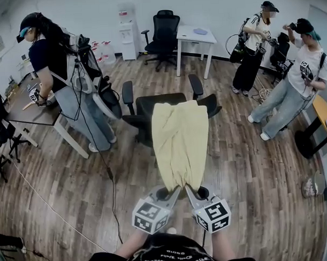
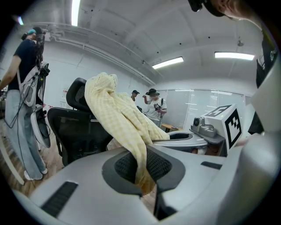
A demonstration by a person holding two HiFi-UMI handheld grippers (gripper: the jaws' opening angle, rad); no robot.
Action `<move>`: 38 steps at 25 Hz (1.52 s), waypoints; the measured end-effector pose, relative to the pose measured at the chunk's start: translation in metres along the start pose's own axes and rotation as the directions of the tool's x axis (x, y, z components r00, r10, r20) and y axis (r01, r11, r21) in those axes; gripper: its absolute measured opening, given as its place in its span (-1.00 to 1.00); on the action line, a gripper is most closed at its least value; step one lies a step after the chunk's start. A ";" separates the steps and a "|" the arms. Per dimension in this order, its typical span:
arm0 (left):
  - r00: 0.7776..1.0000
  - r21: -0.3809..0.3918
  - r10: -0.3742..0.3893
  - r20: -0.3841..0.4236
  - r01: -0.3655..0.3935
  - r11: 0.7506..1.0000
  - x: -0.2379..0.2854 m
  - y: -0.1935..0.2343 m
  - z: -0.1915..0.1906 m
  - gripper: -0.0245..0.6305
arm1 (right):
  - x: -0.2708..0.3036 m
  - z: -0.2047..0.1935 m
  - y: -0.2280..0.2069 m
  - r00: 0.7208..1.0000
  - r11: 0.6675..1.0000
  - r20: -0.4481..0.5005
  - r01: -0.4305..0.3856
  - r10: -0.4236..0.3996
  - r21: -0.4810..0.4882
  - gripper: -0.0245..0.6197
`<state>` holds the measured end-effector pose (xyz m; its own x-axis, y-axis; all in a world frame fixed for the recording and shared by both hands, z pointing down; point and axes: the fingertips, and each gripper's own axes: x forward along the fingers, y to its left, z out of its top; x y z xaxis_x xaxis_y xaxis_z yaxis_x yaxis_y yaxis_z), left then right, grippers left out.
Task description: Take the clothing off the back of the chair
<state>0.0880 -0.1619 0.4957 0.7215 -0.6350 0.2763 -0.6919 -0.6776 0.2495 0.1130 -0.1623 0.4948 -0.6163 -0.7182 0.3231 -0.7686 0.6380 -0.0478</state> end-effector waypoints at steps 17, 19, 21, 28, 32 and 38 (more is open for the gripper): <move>0.998 -0.027 -0.037 -0.044 0.036 0.999 -0.035 0.003 -0.025 -0.84 | 0.005 -0.013 0.042 0.998 0.999 -0.050 0.029 -0.028 0.015 -0.86; 0.998 -0.047 -0.030 -0.048 0.028 0.999 -0.042 0.010 -0.027 -0.84 | 0.011 -0.013 0.048 0.998 1.000 -0.064 0.026 -0.025 0.008 -0.86; 0.999 -0.052 -0.029 -0.044 0.027 0.998 -0.049 0.014 -0.028 -0.84 | 0.014 -0.012 0.057 0.997 1.000 -0.070 0.020 -0.020 0.002 -0.86; 1.000 -0.017 -0.007 -0.025 0.007 1.000 -0.069 0.027 -0.024 -0.84 | 0.020 -0.004 0.076 0.998 0.999 -0.042 0.043 -0.043 0.013 -0.86; 1.000 -0.012 0.009 -0.002 -0.009 1.000 -0.078 0.027 -0.021 -0.84 | 0.017 0.001 0.084 0.998 0.999 -0.033 0.053 -0.054 -0.004 -0.86; 0.999 0.013 0.027 0.040 -0.028 1.000 -0.087 0.030 -0.012 -0.84 | 0.017 0.010 0.086 0.996 0.996 -0.010 0.089 -0.089 -0.018 -0.86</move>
<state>0.0042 -0.1225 0.4899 0.7030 -0.6676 0.2451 -0.7111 -0.6646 0.2294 0.0348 -0.1222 0.4862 -0.5435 -0.7694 0.3356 -0.8172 0.5763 -0.0021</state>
